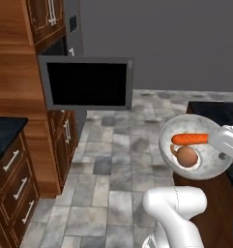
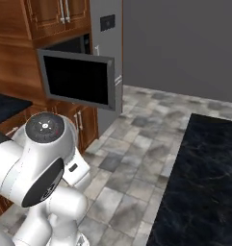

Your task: Place the bowl containing the carrot and onion in the microwave. Close the microwave door and press the start button to microwave the meal.

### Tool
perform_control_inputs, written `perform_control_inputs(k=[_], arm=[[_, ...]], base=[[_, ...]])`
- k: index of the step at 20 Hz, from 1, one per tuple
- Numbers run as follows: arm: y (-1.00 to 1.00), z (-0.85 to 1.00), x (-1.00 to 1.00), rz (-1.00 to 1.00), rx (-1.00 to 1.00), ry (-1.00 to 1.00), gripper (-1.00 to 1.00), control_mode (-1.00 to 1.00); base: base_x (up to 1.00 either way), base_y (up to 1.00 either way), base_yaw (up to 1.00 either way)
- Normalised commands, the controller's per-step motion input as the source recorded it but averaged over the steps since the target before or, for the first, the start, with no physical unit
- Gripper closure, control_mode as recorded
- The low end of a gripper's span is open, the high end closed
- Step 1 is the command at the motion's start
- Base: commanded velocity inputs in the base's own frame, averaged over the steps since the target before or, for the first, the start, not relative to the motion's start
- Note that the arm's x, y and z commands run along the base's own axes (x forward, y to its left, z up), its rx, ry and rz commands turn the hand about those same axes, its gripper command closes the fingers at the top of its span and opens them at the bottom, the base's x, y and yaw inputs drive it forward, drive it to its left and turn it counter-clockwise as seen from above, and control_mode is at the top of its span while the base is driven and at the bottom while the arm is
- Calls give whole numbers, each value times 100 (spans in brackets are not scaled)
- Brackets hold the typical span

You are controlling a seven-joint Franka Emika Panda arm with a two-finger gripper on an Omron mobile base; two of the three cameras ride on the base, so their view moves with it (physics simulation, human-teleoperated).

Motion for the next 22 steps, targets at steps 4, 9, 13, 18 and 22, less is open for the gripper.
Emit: perform_control_inputs(k=[4, 9, 13, 18, 22], arm=[[0, 0, 0, 0, 0, 0, 100, 100], [0, 0, 0, 0, 0, 0, 100, 100], [0, 0, 0, 0, 0, 0, 100, 100], [0, 0, 0, 0, 0, 0, 100, 100], [0, 0, 0, 0, 0, 0, 100, 100]], base=[[82, -17, -21], [82, -12, -20], [78, -8, -19], [79, -6, -18], [75, -6, -16]])
